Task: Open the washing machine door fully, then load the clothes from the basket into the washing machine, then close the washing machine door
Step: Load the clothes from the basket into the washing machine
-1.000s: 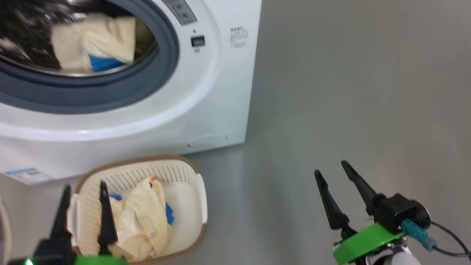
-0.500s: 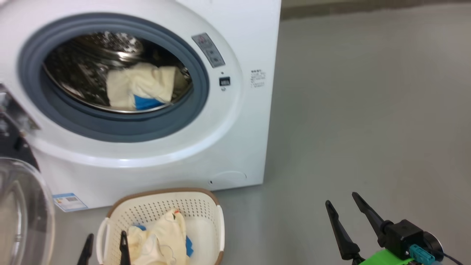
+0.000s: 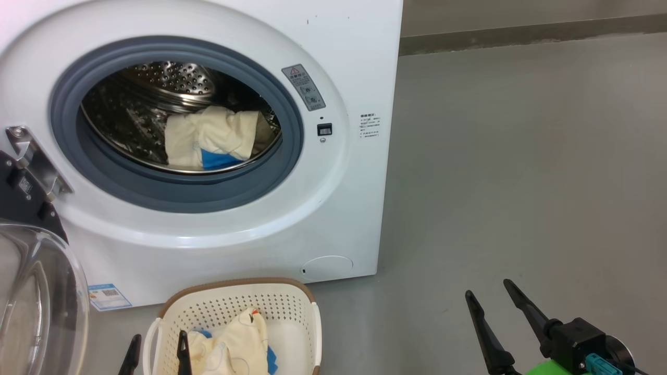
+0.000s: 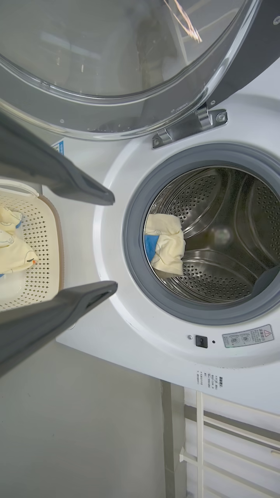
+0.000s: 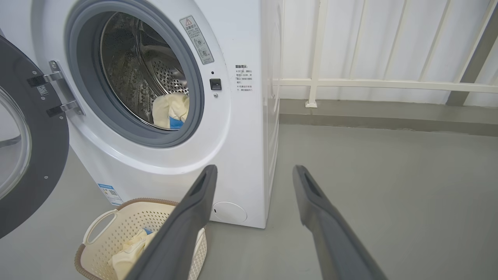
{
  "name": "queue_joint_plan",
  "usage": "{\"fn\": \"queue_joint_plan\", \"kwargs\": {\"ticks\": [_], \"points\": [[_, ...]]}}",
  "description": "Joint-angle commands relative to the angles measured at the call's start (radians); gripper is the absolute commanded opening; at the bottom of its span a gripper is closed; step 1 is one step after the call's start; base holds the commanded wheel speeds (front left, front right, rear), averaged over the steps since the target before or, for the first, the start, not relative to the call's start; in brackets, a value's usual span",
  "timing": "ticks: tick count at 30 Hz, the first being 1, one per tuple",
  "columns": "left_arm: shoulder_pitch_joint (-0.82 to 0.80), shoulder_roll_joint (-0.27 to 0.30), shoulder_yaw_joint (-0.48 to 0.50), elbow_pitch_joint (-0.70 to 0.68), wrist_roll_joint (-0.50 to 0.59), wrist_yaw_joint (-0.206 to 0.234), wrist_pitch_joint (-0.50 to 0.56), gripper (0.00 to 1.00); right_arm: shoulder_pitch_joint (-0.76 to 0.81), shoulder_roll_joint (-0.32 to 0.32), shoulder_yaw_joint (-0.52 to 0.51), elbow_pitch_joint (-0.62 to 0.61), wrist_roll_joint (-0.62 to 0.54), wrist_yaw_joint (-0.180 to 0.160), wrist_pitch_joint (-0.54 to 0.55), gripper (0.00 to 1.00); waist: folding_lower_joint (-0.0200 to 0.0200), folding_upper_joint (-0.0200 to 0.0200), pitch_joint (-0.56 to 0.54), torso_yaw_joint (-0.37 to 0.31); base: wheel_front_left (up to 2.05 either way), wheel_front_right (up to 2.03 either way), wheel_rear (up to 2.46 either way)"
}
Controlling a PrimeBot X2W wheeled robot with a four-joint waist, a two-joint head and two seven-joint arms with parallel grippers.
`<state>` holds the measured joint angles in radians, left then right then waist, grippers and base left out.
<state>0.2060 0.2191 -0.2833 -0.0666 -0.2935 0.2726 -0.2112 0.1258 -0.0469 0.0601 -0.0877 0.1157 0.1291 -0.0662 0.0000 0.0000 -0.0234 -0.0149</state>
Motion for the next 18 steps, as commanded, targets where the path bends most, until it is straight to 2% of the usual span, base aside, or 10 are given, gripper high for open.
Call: {"fn": "queue_joint_plan", "kwargs": {"ticks": [1,18], "points": [[-0.023,0.004,0.032,-0.02,-0.001,0.005,-0.003,1.0,-0.017,-0.003,0.024,-0.034,-0.007,0.002,0.001,1.0,0.0,0.0,0.001,-0.001,0.0,0.0,0.0],[-0.052,-0.005,0.01,0.002,-0.005,0.005,-0.004,1.0,-0.018,-0.003,0.023,-0.038,-0.007,0.002,0.002,1.0,0.0,0.0,0.02,0.004,0.0,0.0,0.0]]}}
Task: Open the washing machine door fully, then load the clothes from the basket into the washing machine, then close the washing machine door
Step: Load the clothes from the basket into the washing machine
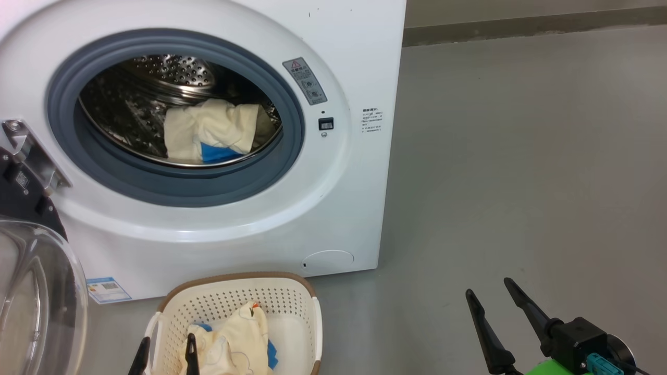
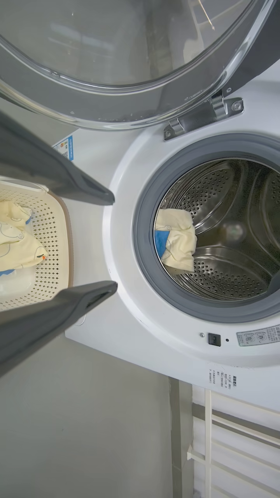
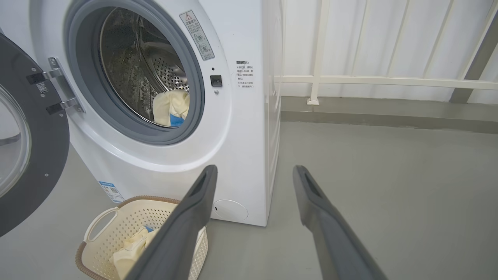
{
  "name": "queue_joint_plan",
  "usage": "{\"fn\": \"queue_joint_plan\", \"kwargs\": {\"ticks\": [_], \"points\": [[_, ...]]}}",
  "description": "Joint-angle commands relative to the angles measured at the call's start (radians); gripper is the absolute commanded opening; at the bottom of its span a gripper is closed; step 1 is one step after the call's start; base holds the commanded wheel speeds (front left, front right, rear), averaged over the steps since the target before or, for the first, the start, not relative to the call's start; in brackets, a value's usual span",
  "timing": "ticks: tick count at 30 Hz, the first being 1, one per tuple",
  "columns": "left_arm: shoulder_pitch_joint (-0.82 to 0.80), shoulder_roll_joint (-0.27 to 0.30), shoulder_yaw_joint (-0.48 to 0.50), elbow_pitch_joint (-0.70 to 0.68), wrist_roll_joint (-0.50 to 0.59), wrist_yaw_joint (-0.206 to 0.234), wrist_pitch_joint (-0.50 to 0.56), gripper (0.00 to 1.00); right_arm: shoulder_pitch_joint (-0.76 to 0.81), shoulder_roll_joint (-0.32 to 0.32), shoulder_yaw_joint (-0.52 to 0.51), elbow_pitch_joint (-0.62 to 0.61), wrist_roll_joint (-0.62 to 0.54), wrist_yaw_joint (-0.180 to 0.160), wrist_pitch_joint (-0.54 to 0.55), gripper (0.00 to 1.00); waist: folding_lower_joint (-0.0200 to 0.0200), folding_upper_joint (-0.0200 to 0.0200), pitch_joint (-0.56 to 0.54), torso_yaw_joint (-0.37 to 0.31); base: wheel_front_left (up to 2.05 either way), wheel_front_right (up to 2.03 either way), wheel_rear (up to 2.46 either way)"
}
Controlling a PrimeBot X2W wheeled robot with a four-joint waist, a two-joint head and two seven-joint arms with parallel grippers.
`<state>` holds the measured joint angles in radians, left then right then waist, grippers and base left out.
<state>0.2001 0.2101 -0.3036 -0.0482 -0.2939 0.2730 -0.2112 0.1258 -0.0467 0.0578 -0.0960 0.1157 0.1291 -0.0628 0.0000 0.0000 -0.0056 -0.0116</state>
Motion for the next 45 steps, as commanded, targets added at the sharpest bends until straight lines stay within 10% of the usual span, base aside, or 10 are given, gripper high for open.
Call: {"fn": "queue_joint_plan", "kwargs": {"ticks": [1,10,26,45], "points": [[-0.049,0.004,0.03,-0.012,-0.004,0.005,-0.005,1.0,-0.019,-0.004,0.025,-0.03,-0.007,0.002,-0.001,1.0,0.0,0.0,0.004,0.001,0.0,0.0,0.0],[-0.156,-0.012,0.03,0.132,-0.033,-0.025,-0.005,1.0,-0.05,-0.004,0.043,-0.073,-0.01,0.002,0.006,1.0,0.0,0.0,0.093,-0.012,0.0,0.0,0.0],[-0.678,-0.049,-0.018,0.828,-0.09,-0.223,0.093,1.0,-0.196,-0.004,0.087,-0.116,0.016,0.002,-0.029,1.0,0.0,0.0,0.415,-0.103,0.0,0.0,0.0],[-1.141,0.087,-0.111,1.286,0.001,-0.276,0.256,1.0,-0.376,-0.004,0.168,-0.052,0.091,0.002,-0.148,1.0,0.0,0.0,0.78,-0.253,0.0,0.0,0.0]]}}
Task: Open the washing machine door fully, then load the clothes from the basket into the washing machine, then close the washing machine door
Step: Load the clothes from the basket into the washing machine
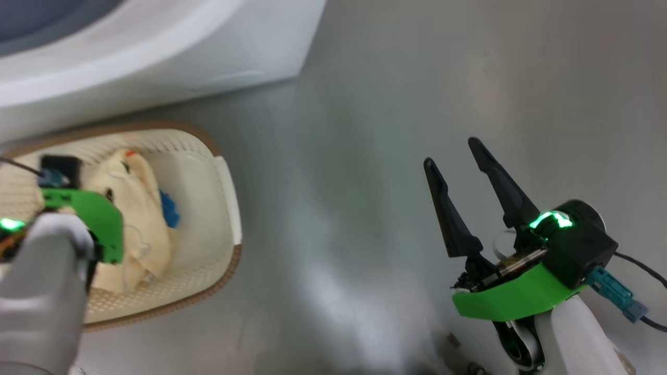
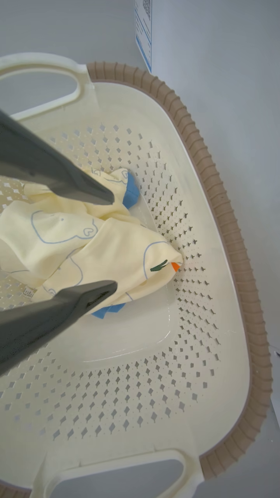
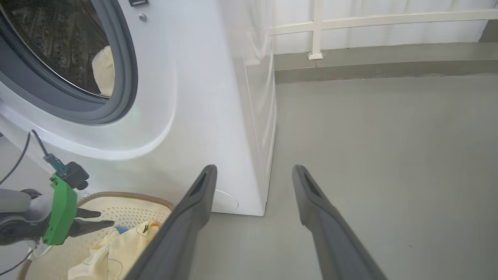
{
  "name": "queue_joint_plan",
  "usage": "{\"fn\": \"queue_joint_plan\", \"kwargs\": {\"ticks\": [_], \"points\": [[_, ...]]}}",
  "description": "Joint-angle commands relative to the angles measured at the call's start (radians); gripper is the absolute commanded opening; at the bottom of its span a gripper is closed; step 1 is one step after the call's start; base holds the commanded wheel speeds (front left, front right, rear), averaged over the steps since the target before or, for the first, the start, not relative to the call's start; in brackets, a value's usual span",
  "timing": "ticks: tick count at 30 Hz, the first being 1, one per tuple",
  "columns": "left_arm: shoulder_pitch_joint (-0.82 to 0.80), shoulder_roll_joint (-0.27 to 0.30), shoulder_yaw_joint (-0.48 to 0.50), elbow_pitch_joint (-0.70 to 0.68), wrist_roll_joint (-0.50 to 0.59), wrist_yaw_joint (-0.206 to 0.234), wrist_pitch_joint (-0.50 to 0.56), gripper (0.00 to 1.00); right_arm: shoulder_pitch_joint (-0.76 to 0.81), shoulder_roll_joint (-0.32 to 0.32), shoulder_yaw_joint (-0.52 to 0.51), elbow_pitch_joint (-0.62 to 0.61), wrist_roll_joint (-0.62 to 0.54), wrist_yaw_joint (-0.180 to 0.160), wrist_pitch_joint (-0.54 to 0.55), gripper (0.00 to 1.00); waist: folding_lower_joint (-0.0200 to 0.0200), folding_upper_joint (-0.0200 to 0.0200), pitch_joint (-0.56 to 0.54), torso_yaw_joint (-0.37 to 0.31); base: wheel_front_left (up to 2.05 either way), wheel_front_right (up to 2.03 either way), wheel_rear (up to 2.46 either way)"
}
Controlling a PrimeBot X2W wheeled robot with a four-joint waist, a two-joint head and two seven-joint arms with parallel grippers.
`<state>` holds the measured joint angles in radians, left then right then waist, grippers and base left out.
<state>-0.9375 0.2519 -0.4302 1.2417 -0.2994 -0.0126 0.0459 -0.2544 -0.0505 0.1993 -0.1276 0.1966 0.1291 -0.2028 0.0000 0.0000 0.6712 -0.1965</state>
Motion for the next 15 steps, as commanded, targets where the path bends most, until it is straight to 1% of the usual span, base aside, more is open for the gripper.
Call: {"fn": "queue_joint_plan", "kwargs": {"ticks": [1,3,7,12,15], "points": [[-0.018,0.055,0.015,0.001,0.007,0.011,0.005,1.0,-0.002,0.0,0.029,-0.02,0.012,0.002,-0.012,1.0,0.0,0.0,0.117,-0.072,0.0,0.0,0.0],[-0.045,0.073,0.014,0.009,0.009,0.018,0.02,1.0,-0.013,0.0,0.032,-0.018,0.016,0.002,-0.02,1.0,0.0,0.0,0.144,-0.079,0.0,0.0,0.0],[-0.095,0.092,0.007,0.02,0.013,0.029,0.062,1.0,-0.028,0.0,0.037,-0.018,0.019,0.002,-0.03,1.0,0.0,0.0,0.188,-0.083,0.0,0.0,0.0],[-0.136,0.123,-0.002,0.031,0.018,0.042,0.114,1.0,-0.041,0.0,0.047,-0.02,0.018,0.002,-0.037,1.0,0.0,0.0,0.224,-0.085,0.0,0.0,0.0],[-0.144,0.123,-0.001,0.036,0.011,0.056,0.149,1.0,-0.042,0.0,0.048,-0.021,0.018,0.002,-0.04,1.0,0.0,0.0,0.235,-0.084,0.0,0.0,0.0]]}}
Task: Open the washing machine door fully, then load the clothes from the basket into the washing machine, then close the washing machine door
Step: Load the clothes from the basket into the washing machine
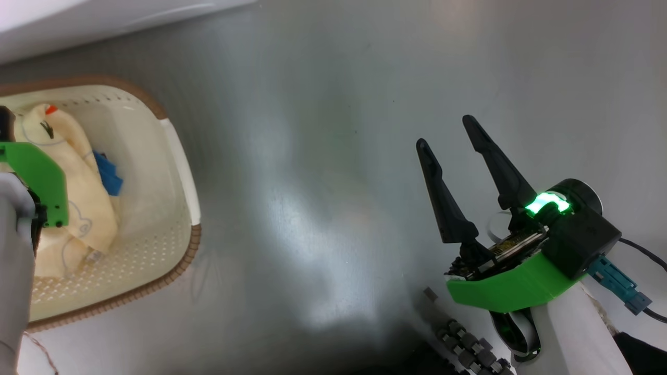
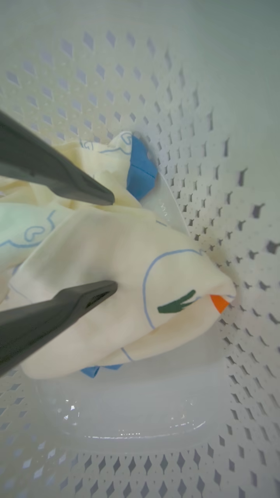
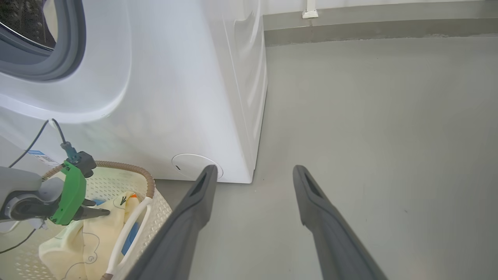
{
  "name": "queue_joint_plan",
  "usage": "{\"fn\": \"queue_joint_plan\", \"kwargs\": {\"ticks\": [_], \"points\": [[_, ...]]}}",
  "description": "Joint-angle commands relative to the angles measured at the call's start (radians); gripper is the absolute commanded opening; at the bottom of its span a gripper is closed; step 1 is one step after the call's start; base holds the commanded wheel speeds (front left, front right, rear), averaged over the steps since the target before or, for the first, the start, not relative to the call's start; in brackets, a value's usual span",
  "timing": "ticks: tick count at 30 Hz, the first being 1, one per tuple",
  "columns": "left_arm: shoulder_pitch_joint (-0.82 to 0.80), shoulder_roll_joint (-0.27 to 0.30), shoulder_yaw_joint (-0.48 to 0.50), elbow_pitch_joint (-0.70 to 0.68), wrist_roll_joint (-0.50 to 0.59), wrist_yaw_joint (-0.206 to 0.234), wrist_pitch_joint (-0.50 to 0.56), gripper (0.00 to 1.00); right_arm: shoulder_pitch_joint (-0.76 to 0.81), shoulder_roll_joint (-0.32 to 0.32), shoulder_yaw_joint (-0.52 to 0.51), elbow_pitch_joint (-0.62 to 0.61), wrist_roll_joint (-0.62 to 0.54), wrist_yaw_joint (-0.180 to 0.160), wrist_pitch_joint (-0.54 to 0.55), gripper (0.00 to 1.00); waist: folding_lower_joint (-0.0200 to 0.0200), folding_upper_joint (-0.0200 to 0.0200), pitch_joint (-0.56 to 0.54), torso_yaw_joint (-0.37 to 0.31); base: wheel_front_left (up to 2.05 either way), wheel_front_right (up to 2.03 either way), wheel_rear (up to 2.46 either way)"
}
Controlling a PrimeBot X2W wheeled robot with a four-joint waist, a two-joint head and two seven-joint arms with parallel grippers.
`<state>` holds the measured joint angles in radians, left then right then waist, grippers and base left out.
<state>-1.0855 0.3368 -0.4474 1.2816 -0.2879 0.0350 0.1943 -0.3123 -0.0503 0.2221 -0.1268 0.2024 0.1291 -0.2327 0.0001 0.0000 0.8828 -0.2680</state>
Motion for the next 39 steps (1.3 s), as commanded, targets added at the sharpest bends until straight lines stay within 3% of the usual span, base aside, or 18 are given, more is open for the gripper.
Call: {"fn": "queue_joint_plan", "kwargs": {"ticks": [1,6,9,13,28,39], "points": [[0.003,0.038,0.02,-0.003,-0.007,0.011,0.009,1.0,0.016,0.0,0.026,-0.022,0.014,0.002,-0.011,1.0,-0.0001,0.0,0.027,-0.012,0.0,0.0,0.0],[-0.002,0.021,0.029,-0.001,-0.024,0.027,0.022,1.0,0.017,0.0,0.027,-0.024,0.013,0.002,-0.013,1.0,-0.0001,0.0,0.037,-0.008,0.0,0.0,0.0],[-0.011,0.036,0.031,0.0,-0.032,0.01,0.017,1.0,0.01,0.0,0.03,-0.025,0.013,0.002,-0.014,1.0,-0.0001,0.0,0.047,-0.011,0.0,0.0,0.0],[-0.016,0.023,0.025,0.001,-0.037,0.009,0.018,0.0,0.004,0.0,0.029,-0.022,0.013,0.002,-0.015,1.0,-0.0001,0.0,0.045,-0.011,0.0,0.0,0.0],[-0.013,-0.02,-0.003,0.002,-0.042,0.013,-0.039,0.0,0.004,0.0,0.011,-0.012,0.01,0.002,-0.019,1.0,-0.0001,0.0,-0.005,0.014,0.0,0.0,0.0],[0.072,-0.083,0.046,-0.022,-0.112,0.034,-0.262,0.0,0.038,-0.008,-0.045,-0.002,-0.023,0.002,-0.001,1.0,-0.0001,0.0,-0.137,0.101,0.0,0.0,0.0]]}}
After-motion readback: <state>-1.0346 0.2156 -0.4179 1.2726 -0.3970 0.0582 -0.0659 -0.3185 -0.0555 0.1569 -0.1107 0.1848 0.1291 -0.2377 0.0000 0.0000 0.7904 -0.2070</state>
